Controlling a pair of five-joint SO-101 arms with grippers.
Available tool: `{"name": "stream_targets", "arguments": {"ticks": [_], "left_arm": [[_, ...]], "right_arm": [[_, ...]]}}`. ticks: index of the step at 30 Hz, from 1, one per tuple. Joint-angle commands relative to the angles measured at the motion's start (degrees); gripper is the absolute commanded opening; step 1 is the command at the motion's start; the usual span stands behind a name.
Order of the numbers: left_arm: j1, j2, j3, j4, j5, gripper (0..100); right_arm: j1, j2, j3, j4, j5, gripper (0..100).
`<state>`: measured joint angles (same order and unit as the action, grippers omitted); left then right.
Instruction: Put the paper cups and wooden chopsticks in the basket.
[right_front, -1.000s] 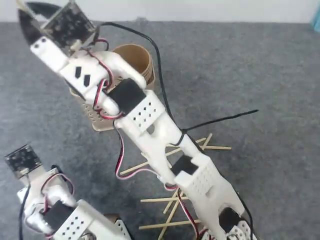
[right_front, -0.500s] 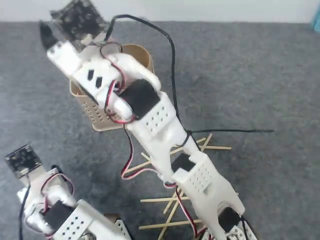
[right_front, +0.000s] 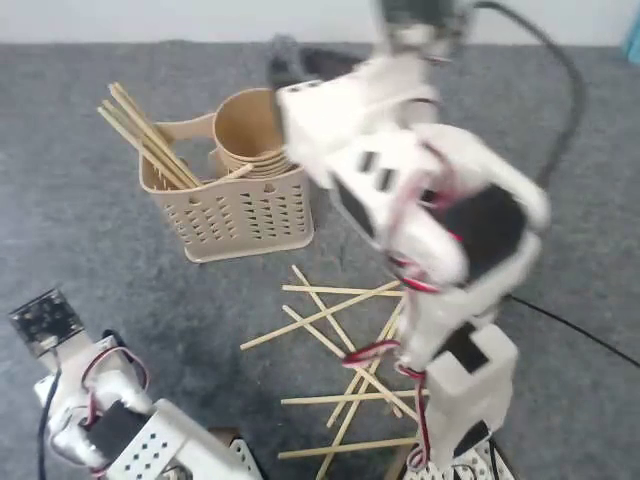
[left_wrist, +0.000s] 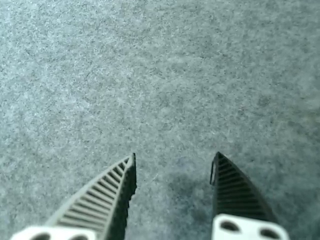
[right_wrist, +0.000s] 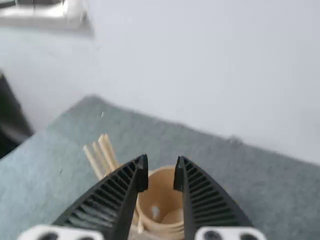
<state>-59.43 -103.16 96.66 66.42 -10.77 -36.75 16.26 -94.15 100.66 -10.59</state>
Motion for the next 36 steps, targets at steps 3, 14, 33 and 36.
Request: {"name": "stream_targets", "arguments": {"ticks": [3, 14, 33, 36], "left_arm": [[-0.4, -0.2, -0.1, 0.3, -0.8, 23], [-0.4, -0.2, -0.1, 0.3, -1.9, 23], [2.9, -0.4, -0.5, 0.6, -10.3, 23], [5.5, -0.2, -2.0, 0.3, -10.6, 23]], "right_arm": [[2.8, -15.1, 12.2, 2.7, -0.8, 10.8], [3.4, -57.1, 84.3, 2.2, -0.9, 10.8], [32.0, -108.6, 150.8, -12.7, 24.0, 10.8], [38.5, -105.2, 150.6, -12.9, 28.0, 10.8]]}}
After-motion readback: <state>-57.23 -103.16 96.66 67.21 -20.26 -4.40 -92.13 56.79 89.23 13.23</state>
